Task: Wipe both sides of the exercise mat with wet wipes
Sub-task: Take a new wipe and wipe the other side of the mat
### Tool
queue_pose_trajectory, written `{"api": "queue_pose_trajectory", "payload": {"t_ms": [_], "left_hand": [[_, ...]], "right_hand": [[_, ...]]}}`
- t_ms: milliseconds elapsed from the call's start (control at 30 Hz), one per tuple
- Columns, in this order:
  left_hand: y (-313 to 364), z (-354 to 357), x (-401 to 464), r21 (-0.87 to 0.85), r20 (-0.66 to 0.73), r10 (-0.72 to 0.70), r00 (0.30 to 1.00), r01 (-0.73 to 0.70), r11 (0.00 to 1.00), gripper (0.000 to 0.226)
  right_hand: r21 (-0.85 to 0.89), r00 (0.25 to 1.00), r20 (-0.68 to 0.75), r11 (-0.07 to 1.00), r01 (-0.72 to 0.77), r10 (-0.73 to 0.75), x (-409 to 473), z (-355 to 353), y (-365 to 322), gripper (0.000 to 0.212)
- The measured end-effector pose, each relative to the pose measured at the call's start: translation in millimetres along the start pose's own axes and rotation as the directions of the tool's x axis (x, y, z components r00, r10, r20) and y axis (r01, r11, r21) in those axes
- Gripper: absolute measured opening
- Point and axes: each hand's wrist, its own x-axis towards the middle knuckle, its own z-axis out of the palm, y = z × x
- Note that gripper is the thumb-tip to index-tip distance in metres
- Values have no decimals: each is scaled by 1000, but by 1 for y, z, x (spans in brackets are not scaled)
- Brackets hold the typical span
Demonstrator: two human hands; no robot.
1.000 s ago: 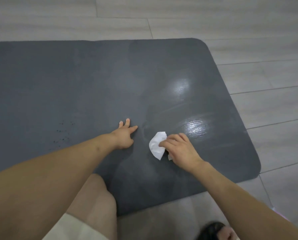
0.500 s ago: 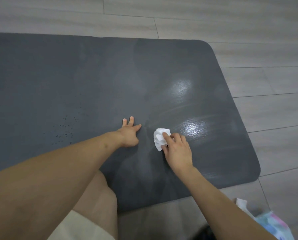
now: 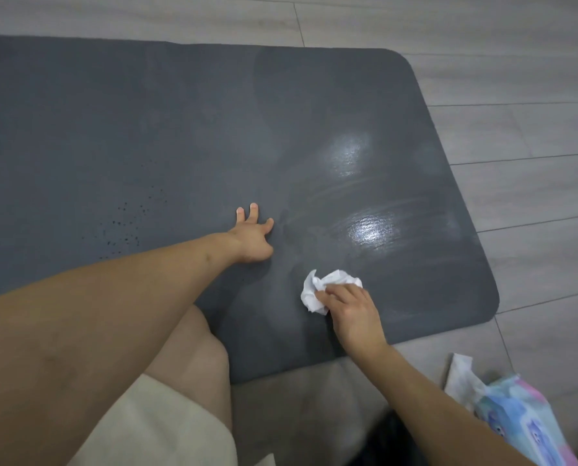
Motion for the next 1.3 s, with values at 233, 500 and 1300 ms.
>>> {"api": "queue_pose_trajectory", "payload": {"t_ms": [233,500,1300], "left_hand": [[-1,6,-5,-7,-61,8,998,-8,1000,77],[-12,14,-8,140,-464,53,884,14,990,42],[-53,-159,195,-107,-837,-159,524,129,986,47]], "right_hand": [[94,981,68,980,174,-180,-71,-14,-4,31],[136,981,0,972,191,-192,-37,5,3,27],[129,954,-148,951,280,-260,418,91,87,25]]}}
